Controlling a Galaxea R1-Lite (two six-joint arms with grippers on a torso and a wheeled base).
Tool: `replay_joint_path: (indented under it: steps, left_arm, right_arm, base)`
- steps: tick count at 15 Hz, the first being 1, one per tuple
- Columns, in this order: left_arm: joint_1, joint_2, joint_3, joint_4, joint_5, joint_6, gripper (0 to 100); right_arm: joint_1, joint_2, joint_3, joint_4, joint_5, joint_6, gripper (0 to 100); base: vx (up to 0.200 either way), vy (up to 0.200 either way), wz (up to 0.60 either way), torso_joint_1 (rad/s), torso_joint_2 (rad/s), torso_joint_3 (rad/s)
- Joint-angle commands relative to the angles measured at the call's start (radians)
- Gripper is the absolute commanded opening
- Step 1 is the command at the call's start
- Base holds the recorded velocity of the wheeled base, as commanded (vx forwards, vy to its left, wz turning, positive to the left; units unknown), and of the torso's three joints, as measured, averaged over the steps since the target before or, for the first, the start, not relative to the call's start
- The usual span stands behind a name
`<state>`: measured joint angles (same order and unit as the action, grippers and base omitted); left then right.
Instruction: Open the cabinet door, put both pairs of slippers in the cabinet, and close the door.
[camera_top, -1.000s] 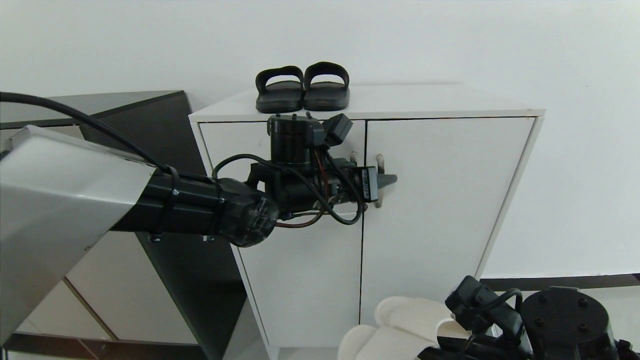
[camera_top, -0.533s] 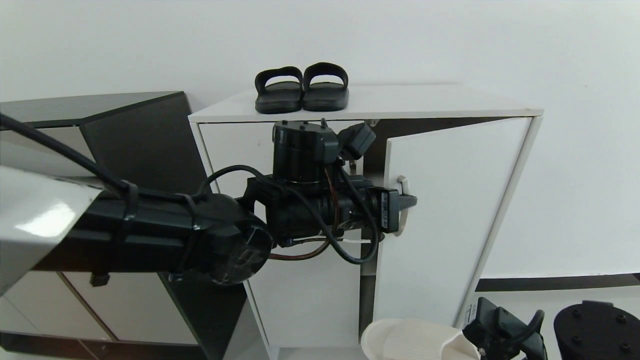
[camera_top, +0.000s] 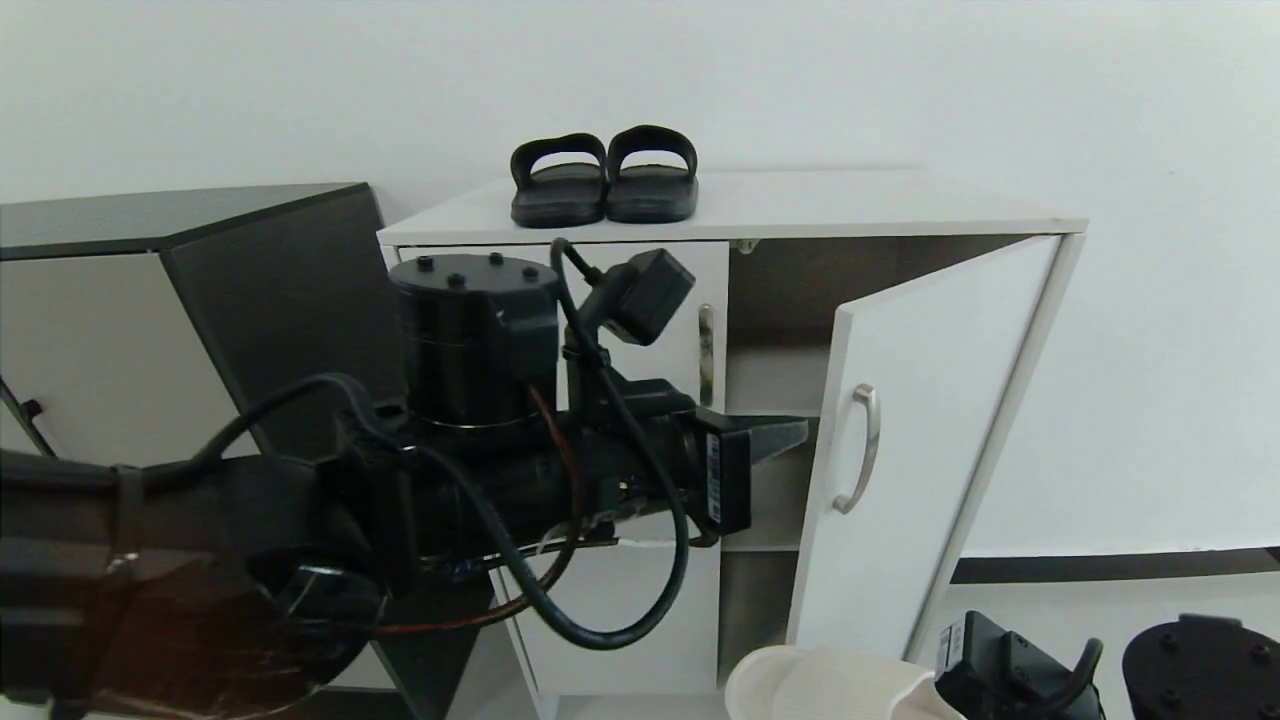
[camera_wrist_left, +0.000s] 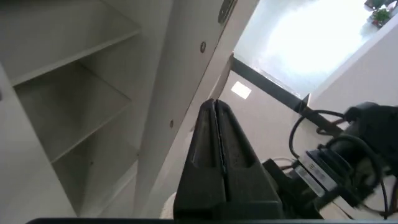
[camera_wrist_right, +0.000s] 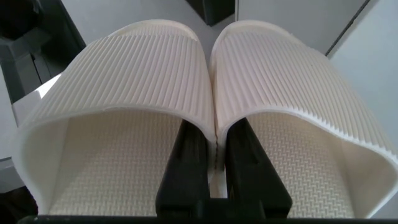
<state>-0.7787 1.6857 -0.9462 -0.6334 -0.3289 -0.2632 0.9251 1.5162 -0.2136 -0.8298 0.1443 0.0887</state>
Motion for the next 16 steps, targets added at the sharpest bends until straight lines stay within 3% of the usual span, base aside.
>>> replay_joint_path:
  steps: [1, 3, 6, 8, 9, 11, 13, 14, 16]
  left_arm:
    - [0.064, -0.06, 0.009, -0.011, -0.001, -0.007, 0]
    - [0.072, 0.026, -0.077, -0.022, -0.001, -0.042, 0]
    - [0.072, 0.181, -0.229, -0.028, 0.004, -0.041, 0]
    - [0.072, 0.241, -0.283, -0.037, 0.011, -0.041, 0]
    - [0.07, 0.288, -0.333, -0.037, 0.024, -0.025, 0]
    - [0.05, 0.296, -0.341, -0.034, 0.044, -0.018, 0]
    - [0.035, 0.298, -0.339, -0.034, 0.018, -0.025, 0]
    - [0.035, 0.299, -0.335, -0.034, -0.015, -0.027, 0]
    - [0.019, 0.29, -0.296, -0.052, -0.021, -0.024, 0]
  right_arm:
    - [0.004, 0.007, 0.008, 0.0, 0.0, 0.0, 0]
    - [0.006, 0.007, 0.01, 0.0, 0.0, -0.001, 0]
    - [0.051, 0.009, 0.019, 0.003, -0.002, -0.007, 0]
    - [0.058, 0.01, 0.026, 0.003, -0.002, -0.03, 0]
    - [0.06, 0.013, 0.033, 0.005, -0.002, -0.043, 0]
    - [0.06, 0.024, 0.033, 0.012, -0.002, -0.047, 0]
    - [0.061, 0.029, 0.033, 0.012, -0.002, -0.047, 0]
    - [0.069, 0.025, 0.036, 0.012, -0.002, -0.047, 0]
    - [0.095, 0.016, 0.048, 0.011, -0.002, -0.049, 0]
  base:
    - [0.0, 0.0, 0.0, 0.0, 0.0, 0.0]
    - [0.0, 0.0, 0.0, 0.0, 0.0, 0.0]
    - [0.0, 0.0, 0.0, 0.0, 0.0, 0.0]
    - [0.0, 0.0, 0.0, 0.0, 0.0, 0.0]
    - [0.0, 0.0, 0.0, 0.0, 0.0, 0.0]
    - [0.0, 0.0, 0.0, 0.0, 0.0, 0.0]
    - [0.0, 0.0, 0.0, 0.0, 0.0, 0.0]
    - [-0.2, 0.0, 0.0, 0.007, 0.01, -0.002]
    - [-0.2, 0.0, 0.0, 0.002, 0.0, 0.0]
